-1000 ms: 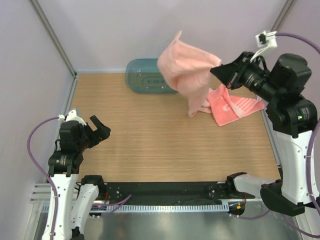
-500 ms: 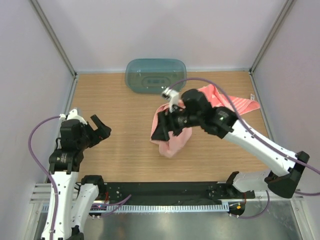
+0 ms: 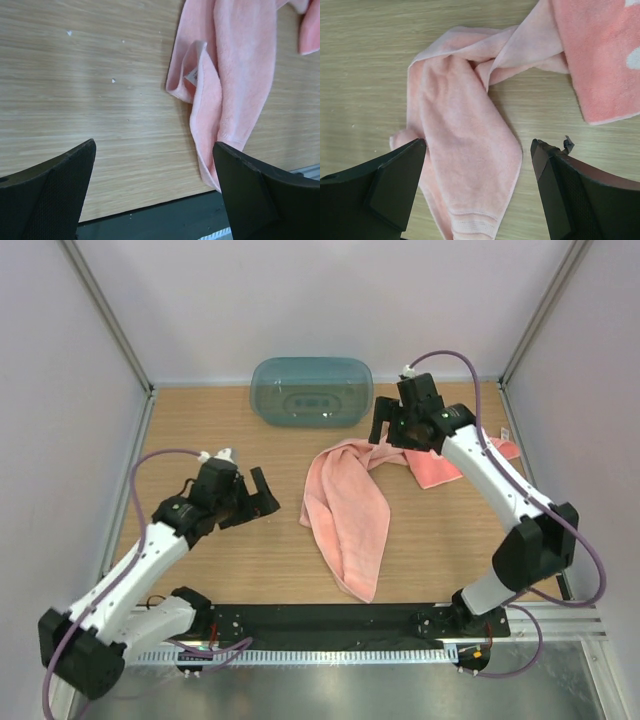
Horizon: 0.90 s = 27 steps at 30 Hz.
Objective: Roll the towels
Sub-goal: Move the towel to the center of the board
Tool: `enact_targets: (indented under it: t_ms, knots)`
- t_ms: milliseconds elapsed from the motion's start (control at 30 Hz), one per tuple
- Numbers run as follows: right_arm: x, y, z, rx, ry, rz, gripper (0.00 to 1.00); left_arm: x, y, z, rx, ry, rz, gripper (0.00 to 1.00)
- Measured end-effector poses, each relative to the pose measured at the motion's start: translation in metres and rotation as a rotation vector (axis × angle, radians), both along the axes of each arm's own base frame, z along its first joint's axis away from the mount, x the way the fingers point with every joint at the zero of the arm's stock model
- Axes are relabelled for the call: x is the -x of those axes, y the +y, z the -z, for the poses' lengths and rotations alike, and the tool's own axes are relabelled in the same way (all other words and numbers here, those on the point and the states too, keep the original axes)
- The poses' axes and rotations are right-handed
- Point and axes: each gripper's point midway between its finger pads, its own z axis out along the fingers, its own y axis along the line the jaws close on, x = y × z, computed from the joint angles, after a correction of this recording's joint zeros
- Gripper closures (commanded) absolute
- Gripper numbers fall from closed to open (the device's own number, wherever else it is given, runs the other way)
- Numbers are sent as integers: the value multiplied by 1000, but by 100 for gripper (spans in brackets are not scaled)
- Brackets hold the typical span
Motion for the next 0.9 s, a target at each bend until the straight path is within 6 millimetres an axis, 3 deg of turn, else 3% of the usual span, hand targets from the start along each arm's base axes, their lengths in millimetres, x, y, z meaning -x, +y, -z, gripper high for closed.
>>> enact_targets:
  t_ms: [100,200,333,433,667,700,733,767,800,867,900]
  knots:
    - [-22,-14,24,59,50,62,4,-7,-24,27,-29,67,26,0]
    - [-36,-48,70,154,151,157,0,-8,-53,53,-74,114,89,0]
    - [-36,-98,118,242,271,266,0,-11,-93,72,-129,124,181,0]
    - [-36,-125,141,291,332,323,0,-23,-118,78,-131,118,211,0]
    - [-32,-128,191,345,434,294,8,-41,-139,109,-144,136,217,0]
    - [-32,-126,195,342,439,285,17,-40,-141,115,-152,147,221,3]
    - [-35,-126,194,338,427,285,28,-40,-142,120,-156,155,224,8]
    - [-37,-125,196,324,420,285,52,-39,-144,125,-160,162,228,16]
    - [-38,-124,197,316,417,276,61,-39,-146,130,-161,170,232,40]
    - [-39,-125,198,305,414,280,83,-38,-150,138,-161,181,238,64]
    - [-39,-127,198,306,414,279,87,-39,-152,140,-157,183,241,87]
